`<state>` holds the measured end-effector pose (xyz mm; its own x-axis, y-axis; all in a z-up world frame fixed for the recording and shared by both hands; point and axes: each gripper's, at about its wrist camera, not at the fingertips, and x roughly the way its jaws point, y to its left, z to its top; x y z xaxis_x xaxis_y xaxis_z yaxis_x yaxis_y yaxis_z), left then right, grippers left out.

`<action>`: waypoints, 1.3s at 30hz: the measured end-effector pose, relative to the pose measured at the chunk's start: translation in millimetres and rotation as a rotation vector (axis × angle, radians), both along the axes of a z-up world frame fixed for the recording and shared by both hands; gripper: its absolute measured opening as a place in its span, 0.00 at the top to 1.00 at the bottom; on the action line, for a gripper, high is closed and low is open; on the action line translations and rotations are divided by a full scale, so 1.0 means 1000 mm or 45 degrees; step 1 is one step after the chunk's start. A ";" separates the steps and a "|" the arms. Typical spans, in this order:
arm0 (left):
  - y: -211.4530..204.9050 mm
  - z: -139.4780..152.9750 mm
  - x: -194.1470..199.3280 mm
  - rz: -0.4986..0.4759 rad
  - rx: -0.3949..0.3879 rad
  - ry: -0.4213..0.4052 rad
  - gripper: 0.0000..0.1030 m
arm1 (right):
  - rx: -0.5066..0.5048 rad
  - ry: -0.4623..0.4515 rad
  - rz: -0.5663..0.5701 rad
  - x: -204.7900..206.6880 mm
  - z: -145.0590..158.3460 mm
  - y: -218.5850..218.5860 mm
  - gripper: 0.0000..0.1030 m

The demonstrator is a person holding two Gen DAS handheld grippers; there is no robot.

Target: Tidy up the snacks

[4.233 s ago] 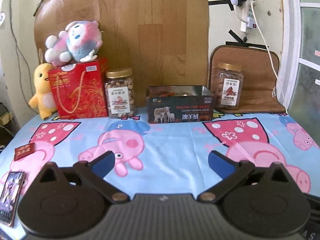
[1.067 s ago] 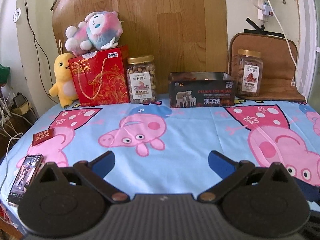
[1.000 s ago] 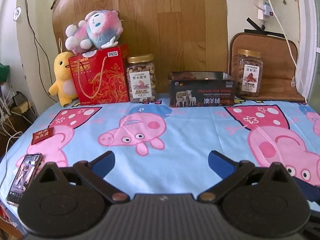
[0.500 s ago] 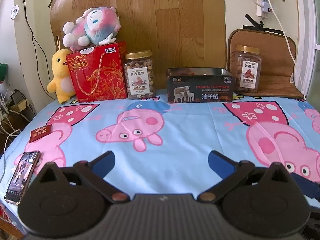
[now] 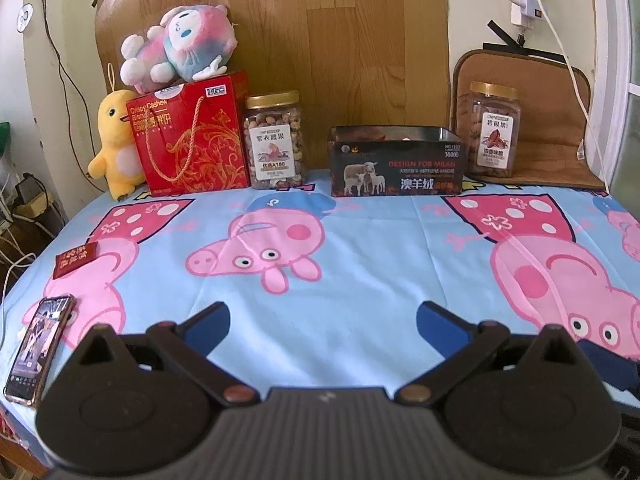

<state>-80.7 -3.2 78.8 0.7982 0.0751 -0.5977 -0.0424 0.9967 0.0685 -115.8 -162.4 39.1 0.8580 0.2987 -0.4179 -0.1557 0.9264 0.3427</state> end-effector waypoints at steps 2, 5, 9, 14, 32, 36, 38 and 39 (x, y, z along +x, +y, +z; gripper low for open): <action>0.001 -0.001 0.001 -0.005 -0.006 0.007 0.00 | -0.002 0.001 0.000 0.000 0.000 0.000 0.36; 0.002 -0.002 0.001 -0.001 -0.009 0.014 0.00 | -0.002 0.004 0.000 0.000 0.000 0.001 0.36; 0.003 -0.003 0.002 0.005 -0.012 0.019 0.00 | -0.004 0.016 0.005 0.001 -0.001 0.002 0.36; 0.005 -0.004 0.004 0.003 -0.016 0.023 0.00 | -0.008 0.018 0.005 0.002 -0.002 0.004 0.36; 0.003 -0.020 0.048 -0.024 -0.005 0.021 0.00 | -0.083 0.037 -0.021 0.043 0.003 -0.009 0.32; 0.002 -0.023 0.070 -0.040 -0.034 0.059 0.00 | -0.083 0.035 -0.065 0.061 0.002 -0.018 0.32; 0.000 -0.024 0.081 -0.043 -0.035 0.070 0.00 | -0.075 0.037 -0.079 0.069 0.003 -0.023 0.32; -0.001 -0.024 0.086 -0.045 -0.033 0.072 0.00 | -0.074 0.035 -0.085 0.073 0.003 -0.024 0.32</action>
